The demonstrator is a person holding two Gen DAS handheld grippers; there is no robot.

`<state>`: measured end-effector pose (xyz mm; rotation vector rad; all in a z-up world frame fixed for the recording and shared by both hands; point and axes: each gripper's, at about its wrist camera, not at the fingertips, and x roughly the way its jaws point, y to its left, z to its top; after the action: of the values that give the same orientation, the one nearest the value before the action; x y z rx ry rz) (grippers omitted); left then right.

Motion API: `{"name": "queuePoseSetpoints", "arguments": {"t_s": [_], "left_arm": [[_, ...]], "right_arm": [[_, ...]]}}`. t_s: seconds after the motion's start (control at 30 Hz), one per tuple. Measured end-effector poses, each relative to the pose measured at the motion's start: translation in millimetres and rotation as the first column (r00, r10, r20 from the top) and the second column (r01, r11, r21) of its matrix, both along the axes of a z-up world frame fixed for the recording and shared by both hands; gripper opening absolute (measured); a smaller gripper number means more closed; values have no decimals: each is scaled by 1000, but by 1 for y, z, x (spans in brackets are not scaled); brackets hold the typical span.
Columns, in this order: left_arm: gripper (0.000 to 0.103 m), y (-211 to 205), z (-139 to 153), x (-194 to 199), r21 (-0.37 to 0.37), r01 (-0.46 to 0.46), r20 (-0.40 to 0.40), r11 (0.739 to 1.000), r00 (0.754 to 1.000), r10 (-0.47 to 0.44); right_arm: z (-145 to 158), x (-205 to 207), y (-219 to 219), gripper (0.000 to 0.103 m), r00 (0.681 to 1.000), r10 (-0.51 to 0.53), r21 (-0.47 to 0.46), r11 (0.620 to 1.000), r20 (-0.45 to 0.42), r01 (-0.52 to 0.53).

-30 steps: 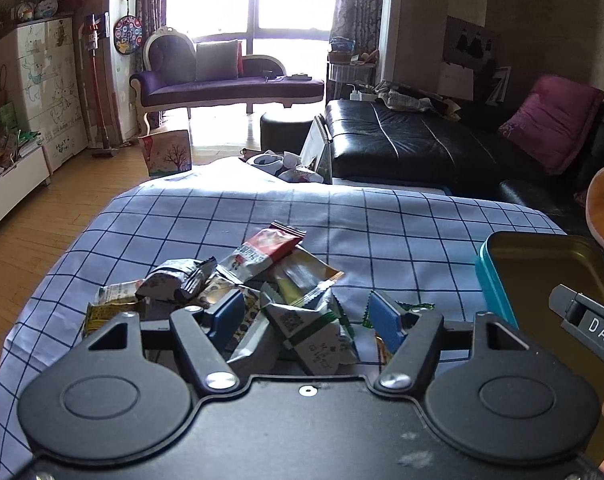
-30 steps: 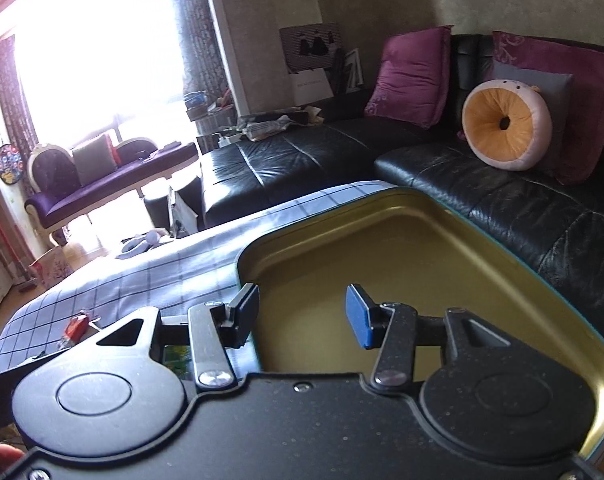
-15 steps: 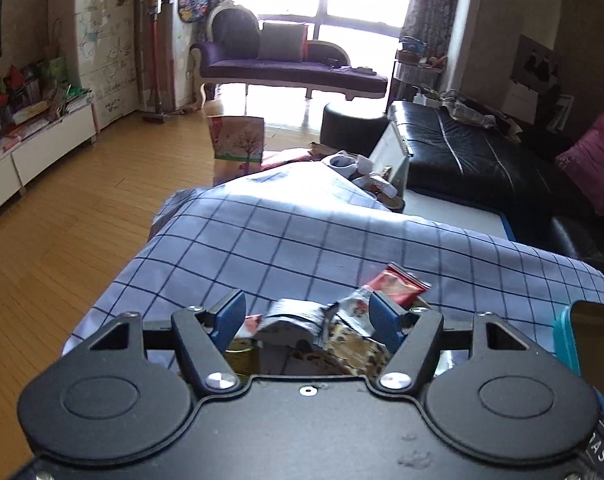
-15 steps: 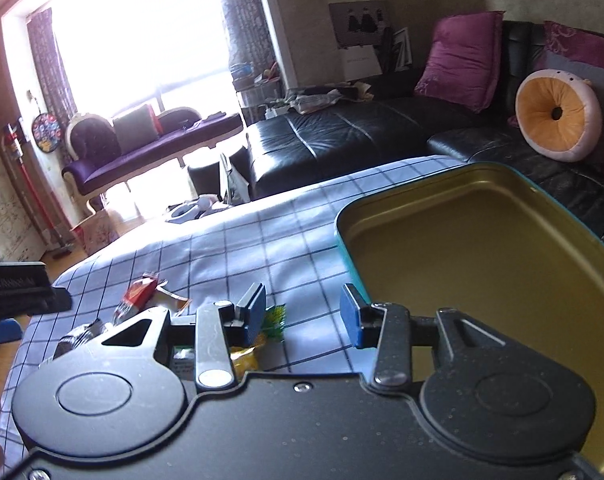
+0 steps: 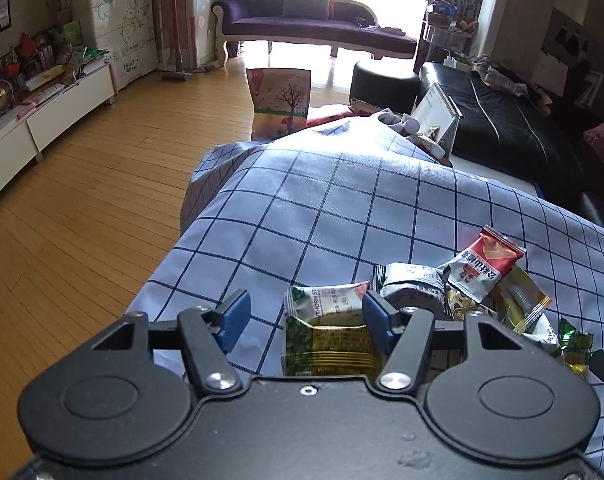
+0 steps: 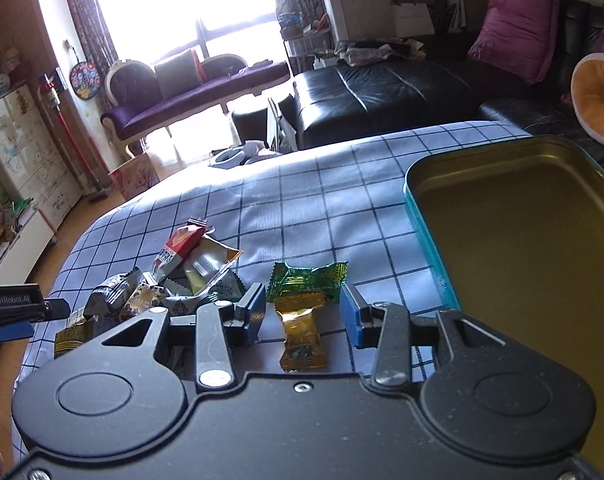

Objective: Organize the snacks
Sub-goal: 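Grasp the green snack bag with left tool while right grasps gold candy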

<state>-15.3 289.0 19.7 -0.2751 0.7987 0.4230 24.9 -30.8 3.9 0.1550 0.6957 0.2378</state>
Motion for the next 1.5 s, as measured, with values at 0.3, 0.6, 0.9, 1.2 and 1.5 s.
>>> {"name": "queuePoseSetpoints", "arguments": {"t_s": [0.3, 0.6, 0.9, 1.2, 1.5], "left_arm": [[59, 17, -4, -2, -119, 1, 3, 993, 1000, -1], [59, 9, -7, -1, -107, 50, -24, 993, 998, -53], [59, 5, -16, 6, -115, 68, -69, 991, 995, -76], [59, 0, -21, 10, -112, 91, -85, 990, 991, -101], [49, -3, -23, 12, -85, 120, -92, 989, 987, -128]], "right_arm": [[-1, 11, 11, 47, 996, 75, -73, 994, -42, -78], [-10, 8, 13, 34, 990, 112, -111, 986, -88, -121], [-18, 4, 11, 34, 990, 98, -108, 988, -97, -109], [-20, -3, 21, 33, 995, 81, -166, 982, -62, -90], [-17, -5, 24, 29, 994, 92, -157, 982, -61, -100]]}}
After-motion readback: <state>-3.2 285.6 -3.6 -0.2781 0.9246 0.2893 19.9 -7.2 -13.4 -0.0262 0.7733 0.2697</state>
